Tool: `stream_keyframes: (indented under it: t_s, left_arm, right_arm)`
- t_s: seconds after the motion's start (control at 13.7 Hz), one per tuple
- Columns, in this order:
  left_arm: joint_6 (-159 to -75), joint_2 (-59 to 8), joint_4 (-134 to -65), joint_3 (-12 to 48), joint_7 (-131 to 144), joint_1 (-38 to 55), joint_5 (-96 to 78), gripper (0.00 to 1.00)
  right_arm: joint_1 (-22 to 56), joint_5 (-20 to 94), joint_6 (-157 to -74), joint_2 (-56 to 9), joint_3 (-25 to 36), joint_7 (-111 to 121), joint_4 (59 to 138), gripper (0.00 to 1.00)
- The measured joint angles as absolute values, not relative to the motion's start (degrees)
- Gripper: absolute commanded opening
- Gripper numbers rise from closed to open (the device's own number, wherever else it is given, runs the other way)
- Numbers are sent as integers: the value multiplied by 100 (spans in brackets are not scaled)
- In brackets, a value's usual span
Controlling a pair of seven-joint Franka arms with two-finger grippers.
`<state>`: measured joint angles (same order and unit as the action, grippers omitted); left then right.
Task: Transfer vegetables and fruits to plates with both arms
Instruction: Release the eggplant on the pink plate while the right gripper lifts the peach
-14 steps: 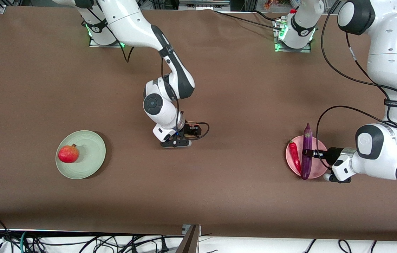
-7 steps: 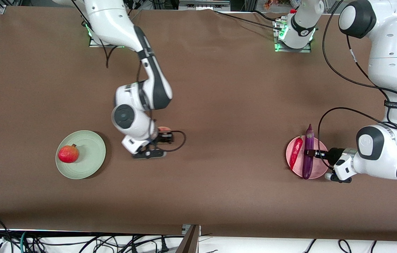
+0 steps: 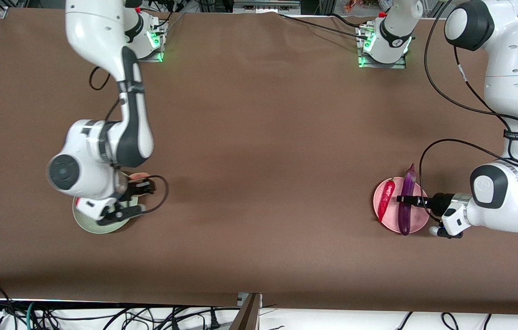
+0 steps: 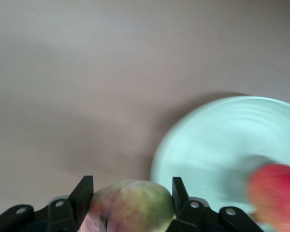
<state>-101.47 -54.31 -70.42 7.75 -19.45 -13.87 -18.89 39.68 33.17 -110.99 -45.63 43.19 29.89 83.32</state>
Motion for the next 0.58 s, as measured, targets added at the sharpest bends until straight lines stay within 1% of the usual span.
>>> stream_keyframes:
  t_s: [0.22,0.44,0.58]
  left_arm:
    - [-10151,-5426,-7007,839,-1942,-1383,-1892,100]
    - [-10156,-5319,-6904,879,-1943,-1328,-1885,100]
    - [-10132,-5118,-6759,899,-1943,-1260,-1781,100]
  right_arm:
    - [3311,3324,-11411,-4805,4270,3936,8337,8]
    - [3286,3329,-11815,-4971,4203,4024,8336,8]
    - [3326,3333,-12003,-5021,4046,3959,8336,8]
